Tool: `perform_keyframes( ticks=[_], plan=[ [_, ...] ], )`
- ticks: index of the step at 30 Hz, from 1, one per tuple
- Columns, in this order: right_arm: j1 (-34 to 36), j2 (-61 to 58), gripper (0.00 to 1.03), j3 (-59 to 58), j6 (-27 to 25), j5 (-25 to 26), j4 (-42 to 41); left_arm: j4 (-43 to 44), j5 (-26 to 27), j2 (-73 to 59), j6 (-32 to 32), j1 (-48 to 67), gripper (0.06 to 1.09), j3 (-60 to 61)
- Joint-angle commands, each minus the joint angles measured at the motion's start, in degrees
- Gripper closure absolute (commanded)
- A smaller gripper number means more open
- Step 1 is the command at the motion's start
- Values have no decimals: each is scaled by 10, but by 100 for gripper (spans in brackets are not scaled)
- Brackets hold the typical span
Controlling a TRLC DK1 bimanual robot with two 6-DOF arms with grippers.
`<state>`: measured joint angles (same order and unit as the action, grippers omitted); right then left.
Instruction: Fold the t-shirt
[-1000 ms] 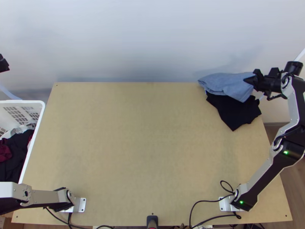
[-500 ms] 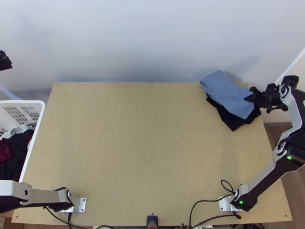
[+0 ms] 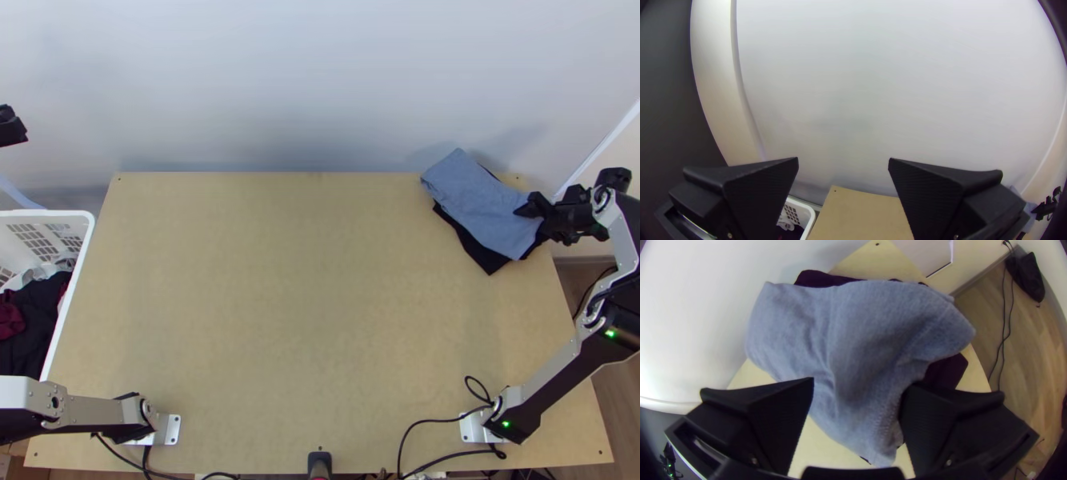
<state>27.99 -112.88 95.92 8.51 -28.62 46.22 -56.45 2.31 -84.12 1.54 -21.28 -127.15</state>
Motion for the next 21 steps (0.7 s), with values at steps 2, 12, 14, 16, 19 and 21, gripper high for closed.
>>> perform_keyframes(
  ticks=[2, 12, 14, 16, 19, 21],
  plan=[
    [19, 60, 3, -27, 1, 78, -72, 8, 0, -1, -2, 4, 10, 3],
    [-10, 185, 3, -119, -21, 217, -287, 12, 0, 0, -1, 3, 10, 2],
    [-29, 190, 3, -134, -19, 217, -317, 12, 0, 1, -1, 3, 10, 2],
    [-50, 182, 3, -142, -19, 217, -324, 13, 0, 2, -1, 3, 10, 2],
    [-76, 163, 3, -152, -5, 218, -339, 14, 0, 3, -1, -1, 10, 2],
    [-88, 141, 3, -150, 14, 219, -340, 14, 0, 2, -1, -3, 10, 2]
  ],
)
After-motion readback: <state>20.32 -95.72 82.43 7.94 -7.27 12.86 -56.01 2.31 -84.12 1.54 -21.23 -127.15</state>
